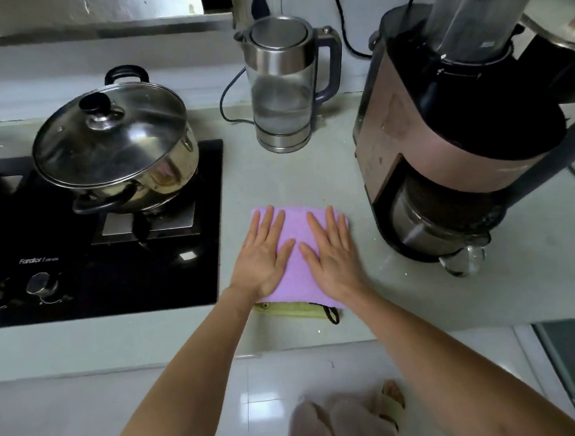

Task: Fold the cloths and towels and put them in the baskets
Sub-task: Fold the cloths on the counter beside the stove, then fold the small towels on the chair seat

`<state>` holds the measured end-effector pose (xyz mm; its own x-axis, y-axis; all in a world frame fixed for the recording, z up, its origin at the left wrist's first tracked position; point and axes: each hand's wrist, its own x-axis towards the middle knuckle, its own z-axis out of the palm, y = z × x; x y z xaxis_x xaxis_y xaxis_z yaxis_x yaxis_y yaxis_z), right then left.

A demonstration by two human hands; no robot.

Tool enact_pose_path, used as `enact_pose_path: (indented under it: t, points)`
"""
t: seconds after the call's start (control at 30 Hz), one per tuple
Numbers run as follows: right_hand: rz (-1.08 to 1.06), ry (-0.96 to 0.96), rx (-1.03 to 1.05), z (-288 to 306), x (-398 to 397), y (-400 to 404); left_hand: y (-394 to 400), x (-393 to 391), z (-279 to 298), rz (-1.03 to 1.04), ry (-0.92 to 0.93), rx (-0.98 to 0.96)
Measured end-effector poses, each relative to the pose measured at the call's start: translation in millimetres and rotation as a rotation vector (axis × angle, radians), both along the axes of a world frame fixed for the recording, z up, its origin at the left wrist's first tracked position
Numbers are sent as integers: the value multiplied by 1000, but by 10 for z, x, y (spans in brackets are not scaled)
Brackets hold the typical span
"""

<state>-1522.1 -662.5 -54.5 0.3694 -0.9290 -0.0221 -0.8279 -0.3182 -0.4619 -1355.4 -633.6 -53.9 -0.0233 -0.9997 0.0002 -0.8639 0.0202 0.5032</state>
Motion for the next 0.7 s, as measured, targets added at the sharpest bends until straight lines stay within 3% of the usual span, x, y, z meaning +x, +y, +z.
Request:
enact_pose_path:
  t: [0.17,0.3,0.4,0.53,0.7]
  points:
    - [-86,-190,149,101,-32,80,1,-64,298,38,-223,180]
    - [-188,-395,225,214,-409,403,97,-302,754,94,-231,-42]
    - [-283,-407,218,329,-932,711,286,-866,1026,-84,-121,-66]
    - [-468,-386,188,446,-1929,1241,569,-2027,1058,-380,-151,-6]
    - [-886,-313,158,430,-3517,2489,1224,-3660,873,-790,-246,54]
